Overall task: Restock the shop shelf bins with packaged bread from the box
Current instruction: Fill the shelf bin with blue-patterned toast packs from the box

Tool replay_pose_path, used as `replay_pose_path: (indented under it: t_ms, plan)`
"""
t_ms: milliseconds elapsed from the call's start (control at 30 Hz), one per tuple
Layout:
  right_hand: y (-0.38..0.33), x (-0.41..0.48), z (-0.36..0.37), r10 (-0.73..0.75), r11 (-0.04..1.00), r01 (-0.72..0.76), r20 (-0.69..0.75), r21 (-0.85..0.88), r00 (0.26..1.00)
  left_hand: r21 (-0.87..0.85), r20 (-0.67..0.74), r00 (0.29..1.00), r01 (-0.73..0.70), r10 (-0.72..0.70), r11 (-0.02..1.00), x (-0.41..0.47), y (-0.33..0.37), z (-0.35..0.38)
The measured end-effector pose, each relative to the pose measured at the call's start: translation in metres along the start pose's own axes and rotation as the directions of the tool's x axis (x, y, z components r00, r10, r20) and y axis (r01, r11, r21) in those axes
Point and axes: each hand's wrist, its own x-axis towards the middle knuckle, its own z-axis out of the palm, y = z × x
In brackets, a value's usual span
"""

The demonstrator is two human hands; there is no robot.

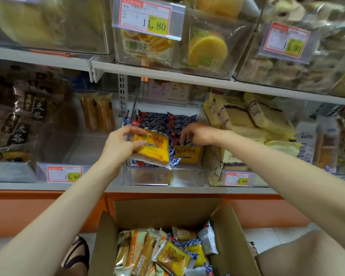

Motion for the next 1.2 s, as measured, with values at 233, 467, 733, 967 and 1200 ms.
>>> replay_pose_path:
  t_ms: [233,467,733,967,1200]
  plan:
    - [-0.006,-0.004,0.020,0.049,0.987,-0.063,0.096,0.150,0.994,-0.067,0.013,0.999,-0.044,0.045,0.997,0.003,0.008,0.010]
    - [-0.005,-0.038,-0.038,-0.063,0.568,0.109,-0.089,0.816,0.994,-0.160,0.194,0.961,-0.166,0.195,0.973,-0.002,0.016,0.022]
    - [-0.008,-0.057,-0.048,-0.315,0.701,0.149,0.114,0.698,0.942,-0.232,0.275,0.942,-0.130,0.193,0.964,-0.003,0.016,0.040]
    - [-0.006,-0.050,-0.051,-0.115,0.914,0.135,-0.077,0.381,0.990,0.102,0.304,0.925,-0.269,0.227,0.958,0.003,0.009,0.033]
    - [-0.005,-0.025,-0.029,0.035,0.996,-0.035,0.009,0.082,0.999,0.253,0.176,0.953,-0.287,0.248,0.924,0.006,-0.001,0.018]
